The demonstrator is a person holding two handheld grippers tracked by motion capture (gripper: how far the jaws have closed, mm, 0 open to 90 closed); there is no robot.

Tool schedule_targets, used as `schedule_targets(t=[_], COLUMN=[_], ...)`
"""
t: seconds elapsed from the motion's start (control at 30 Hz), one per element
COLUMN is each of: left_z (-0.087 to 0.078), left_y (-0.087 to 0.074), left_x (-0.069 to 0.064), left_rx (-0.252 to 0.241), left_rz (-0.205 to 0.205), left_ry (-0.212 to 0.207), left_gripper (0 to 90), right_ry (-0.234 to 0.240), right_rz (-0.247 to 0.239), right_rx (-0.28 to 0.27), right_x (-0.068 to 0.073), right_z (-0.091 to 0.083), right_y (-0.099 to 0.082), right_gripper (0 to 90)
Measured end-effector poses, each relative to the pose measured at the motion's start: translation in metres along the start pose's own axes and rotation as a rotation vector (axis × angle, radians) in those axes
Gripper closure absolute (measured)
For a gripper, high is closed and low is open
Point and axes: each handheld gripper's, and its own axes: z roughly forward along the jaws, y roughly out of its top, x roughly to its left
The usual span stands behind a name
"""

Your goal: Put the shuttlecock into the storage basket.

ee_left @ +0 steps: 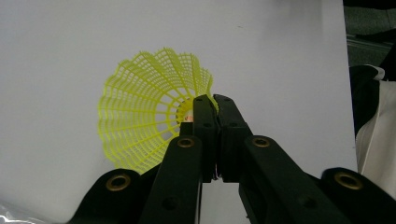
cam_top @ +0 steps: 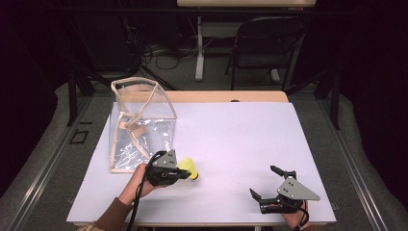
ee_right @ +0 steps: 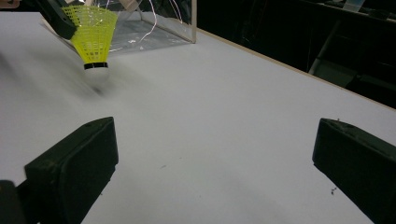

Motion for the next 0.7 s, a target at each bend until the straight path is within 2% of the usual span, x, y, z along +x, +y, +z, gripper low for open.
schedule_targets(t=[0.7], left_z=[-0.011], left_y=[0.01], left_x=[-0.007], left_rx=[-0.016], left_rz=[0.039], left_ry=[0.045], left_gripper=[88.6], right_ry=[0.0], right_rz=[0.0], right_rx=[0.0], right_x=[0.0], right_z=[0.0], right_y=[0.0], right_gripper=[0.0])
